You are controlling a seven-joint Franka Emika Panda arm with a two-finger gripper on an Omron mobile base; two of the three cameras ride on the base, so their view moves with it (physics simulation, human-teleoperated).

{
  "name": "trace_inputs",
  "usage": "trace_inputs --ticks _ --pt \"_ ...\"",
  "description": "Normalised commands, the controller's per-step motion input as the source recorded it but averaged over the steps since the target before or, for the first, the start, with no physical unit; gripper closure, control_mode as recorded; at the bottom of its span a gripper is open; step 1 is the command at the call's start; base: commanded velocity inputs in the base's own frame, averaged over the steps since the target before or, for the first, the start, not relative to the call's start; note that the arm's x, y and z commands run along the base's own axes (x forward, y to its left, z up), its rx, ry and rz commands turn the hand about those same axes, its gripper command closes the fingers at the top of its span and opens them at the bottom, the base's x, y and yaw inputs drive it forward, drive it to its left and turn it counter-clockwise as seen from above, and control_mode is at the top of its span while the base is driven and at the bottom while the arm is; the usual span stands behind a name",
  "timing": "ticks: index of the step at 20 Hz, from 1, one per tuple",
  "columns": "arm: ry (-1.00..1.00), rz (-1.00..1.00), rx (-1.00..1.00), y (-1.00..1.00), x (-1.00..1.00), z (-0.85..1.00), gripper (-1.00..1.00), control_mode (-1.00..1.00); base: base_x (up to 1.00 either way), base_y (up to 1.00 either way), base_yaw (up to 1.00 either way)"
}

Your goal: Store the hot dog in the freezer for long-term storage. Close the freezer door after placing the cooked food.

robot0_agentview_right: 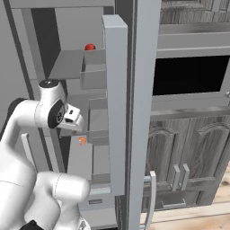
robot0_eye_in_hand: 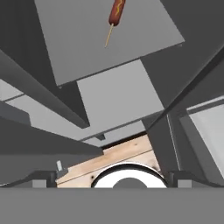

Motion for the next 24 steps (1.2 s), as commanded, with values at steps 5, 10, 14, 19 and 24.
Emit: trace_inputs --ticks 5,10,14,19,24 --pt "0.14 0.02 -0.01 0.0 -0.63 0.0 -1.0 -1.0 0.0 0.0 0.0" --pt "0.09 0.0 -0.03 0.0 -0.44 0.06 -1.0 -1.0 0.0 0.0 0.0" --pt "0.06 -0.02 -0.1 0.0 -0.41 0.01 -1.0 -1.0 0.0 0.0 0.0" --pt "0.0 0.0 -0.01 0.0 -0.12 0.0 -1.0 -1.0 0.0 0.0 0.0" --pt "0.01 0.0 0.0 -0.02 -0.05 0.01 -1.0 -1.0 0.0 0.0 0.0"
